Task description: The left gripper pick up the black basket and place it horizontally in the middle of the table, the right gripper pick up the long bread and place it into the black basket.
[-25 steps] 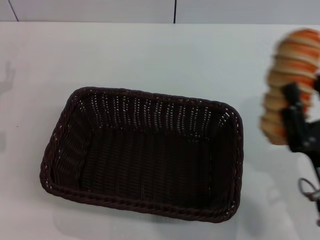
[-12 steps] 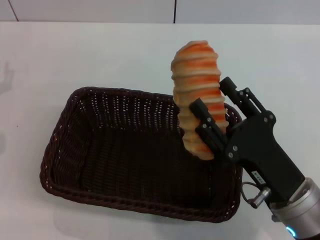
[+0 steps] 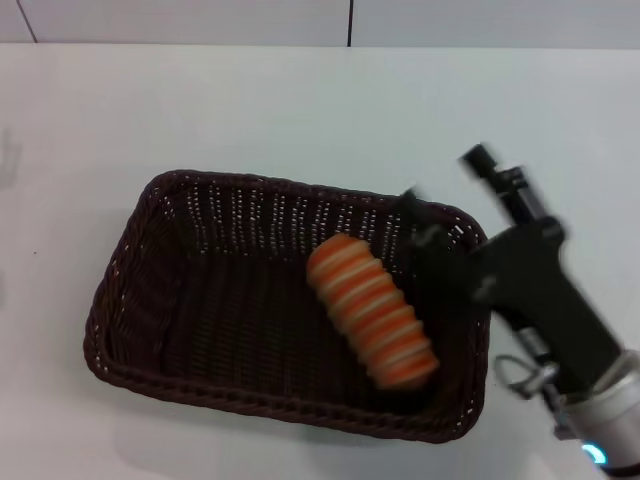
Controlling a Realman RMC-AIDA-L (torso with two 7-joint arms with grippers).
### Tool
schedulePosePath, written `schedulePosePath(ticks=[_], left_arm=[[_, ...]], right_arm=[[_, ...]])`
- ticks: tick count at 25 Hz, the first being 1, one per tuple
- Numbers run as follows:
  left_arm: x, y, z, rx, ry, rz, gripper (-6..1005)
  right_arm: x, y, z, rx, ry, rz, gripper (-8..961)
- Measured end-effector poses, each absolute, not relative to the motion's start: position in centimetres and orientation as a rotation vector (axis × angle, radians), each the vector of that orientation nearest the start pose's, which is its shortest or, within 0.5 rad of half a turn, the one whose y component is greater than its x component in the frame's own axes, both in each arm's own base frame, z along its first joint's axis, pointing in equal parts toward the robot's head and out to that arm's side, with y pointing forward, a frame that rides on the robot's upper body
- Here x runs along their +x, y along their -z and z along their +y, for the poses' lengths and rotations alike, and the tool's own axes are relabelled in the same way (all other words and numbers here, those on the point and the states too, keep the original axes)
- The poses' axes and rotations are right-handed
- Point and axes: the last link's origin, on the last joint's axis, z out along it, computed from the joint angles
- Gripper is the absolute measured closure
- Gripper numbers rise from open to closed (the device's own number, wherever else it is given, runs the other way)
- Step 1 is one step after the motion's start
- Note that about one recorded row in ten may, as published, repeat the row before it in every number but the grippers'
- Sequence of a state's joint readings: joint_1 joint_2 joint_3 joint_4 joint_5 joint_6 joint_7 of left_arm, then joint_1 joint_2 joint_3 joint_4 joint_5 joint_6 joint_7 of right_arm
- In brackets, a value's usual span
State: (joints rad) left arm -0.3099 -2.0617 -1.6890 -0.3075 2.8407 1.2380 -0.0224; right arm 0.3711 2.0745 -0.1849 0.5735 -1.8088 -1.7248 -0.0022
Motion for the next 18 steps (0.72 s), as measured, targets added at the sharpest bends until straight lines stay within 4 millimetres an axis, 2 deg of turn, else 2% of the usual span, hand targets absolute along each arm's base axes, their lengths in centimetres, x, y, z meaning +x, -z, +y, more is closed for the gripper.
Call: schedulePosePath(ticks=[1,3,4,7,8,9,10,14,18], left_arm=[[-35.7,-7.9,31.9,-1.21,0.631,-0.359,237],[-35.9,-7.9,31.8,-1.208,0.627,-0.364,237],[-35.9,-7.9,31.8,-1.208,0.627,-0.364,237],[-35.9,-7.9,31.8,-1.204,0.625,-0.368,237],[-35.9,-7.9,31.8,-1.204,0.625,-0.368,237],[-36.0,-7.8,31.7,-1.203,0.625,-0.37,237],[-36.0,-7.8,31.7,-1.203,0.625,-0.37,237],[-36.5,-7.7,31.2,-1.2,0.606,-0.388,237],[-37.1,-7.8,30.6,-1.174,0.598,-0.404,237]], right_arm=[[21.8,8.0,20.3,-1.83,-1.354,0.393,137],[25.0,4.9,19.7,-1.529,-1.269,0.44,137],[25.0,4.9,19.7,-1.529,-1.269,0.44,137],[28.2,2.0,18.1,-1.275,-1.155,0.445,137],[28.2,2.0,18.1,-1.275,-1.155,0.445,137],[29.9,0.6,17.0,-1.174,-1.081,0.431,137],[29.9,0.6,17.0,-1.174,-1.081,0.431,137],[32.4,-1.2,15.5,-1.034,-0.95,0.434,137],[33.5,-1.9,15.0,-0.97,-0.889,0.439,137]])
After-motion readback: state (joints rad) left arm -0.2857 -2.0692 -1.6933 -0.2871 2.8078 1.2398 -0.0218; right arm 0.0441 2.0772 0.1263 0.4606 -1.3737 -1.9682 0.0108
